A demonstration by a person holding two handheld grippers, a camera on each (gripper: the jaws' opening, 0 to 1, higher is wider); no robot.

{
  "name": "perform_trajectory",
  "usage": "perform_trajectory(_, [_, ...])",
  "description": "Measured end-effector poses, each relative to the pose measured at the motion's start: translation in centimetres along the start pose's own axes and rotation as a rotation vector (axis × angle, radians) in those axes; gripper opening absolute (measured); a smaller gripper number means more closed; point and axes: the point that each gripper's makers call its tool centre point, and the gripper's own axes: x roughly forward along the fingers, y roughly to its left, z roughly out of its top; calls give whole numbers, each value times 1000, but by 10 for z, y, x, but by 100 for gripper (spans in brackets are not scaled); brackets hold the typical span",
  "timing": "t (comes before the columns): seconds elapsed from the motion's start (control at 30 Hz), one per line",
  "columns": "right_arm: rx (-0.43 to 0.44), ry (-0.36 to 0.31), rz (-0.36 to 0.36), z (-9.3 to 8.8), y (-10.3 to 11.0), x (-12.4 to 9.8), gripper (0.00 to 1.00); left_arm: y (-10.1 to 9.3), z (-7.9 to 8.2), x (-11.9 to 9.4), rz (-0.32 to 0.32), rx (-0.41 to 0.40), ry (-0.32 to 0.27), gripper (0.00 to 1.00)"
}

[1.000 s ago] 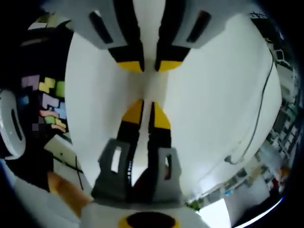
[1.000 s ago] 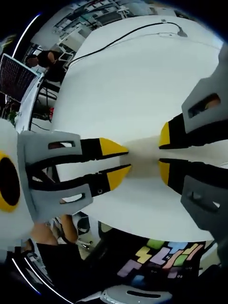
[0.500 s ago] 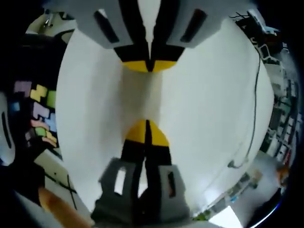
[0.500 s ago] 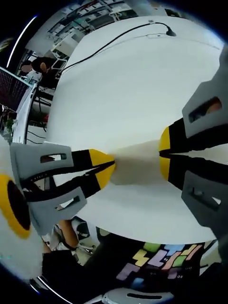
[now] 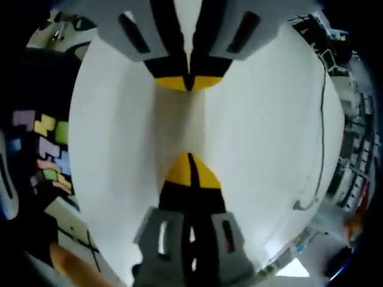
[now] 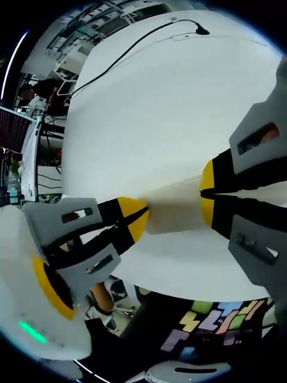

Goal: Arrange the utensils inside the cutlery case until each visible utensil rests in its matching compartment.

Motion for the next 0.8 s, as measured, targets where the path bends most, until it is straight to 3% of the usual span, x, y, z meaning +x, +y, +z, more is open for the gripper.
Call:
perform_trajectory(0.03, [4,-1,4,1,-1,0,0,1,0,-3,-11,-4,-16,0])
perform_trajectory(0.13, [19,4,10,5,-5,1,0,31,-9,-10,-19,4,-13,0])
perform_trajectory(0.23, [19,8,7,7,-8,-1,0,44,-14,-16,27,98,80,0])
perform_trajectory(0.3, [19,8,2,7,-5,-1,0,47,-14,-14,33,88,106,0])
perform_trajectory(0.37, [22,8,-4,7,-5,-2,0,44,-14,-10,33,85,110,0])
perform_trajectory(0.6, [-18,-55,3,9,6,-1,0,77,-25,-20,26,21,71,0])
perform_trajectory(0.8, [11,-100,32,13,20,3,0,106,-37,-27,54,64,114,0])
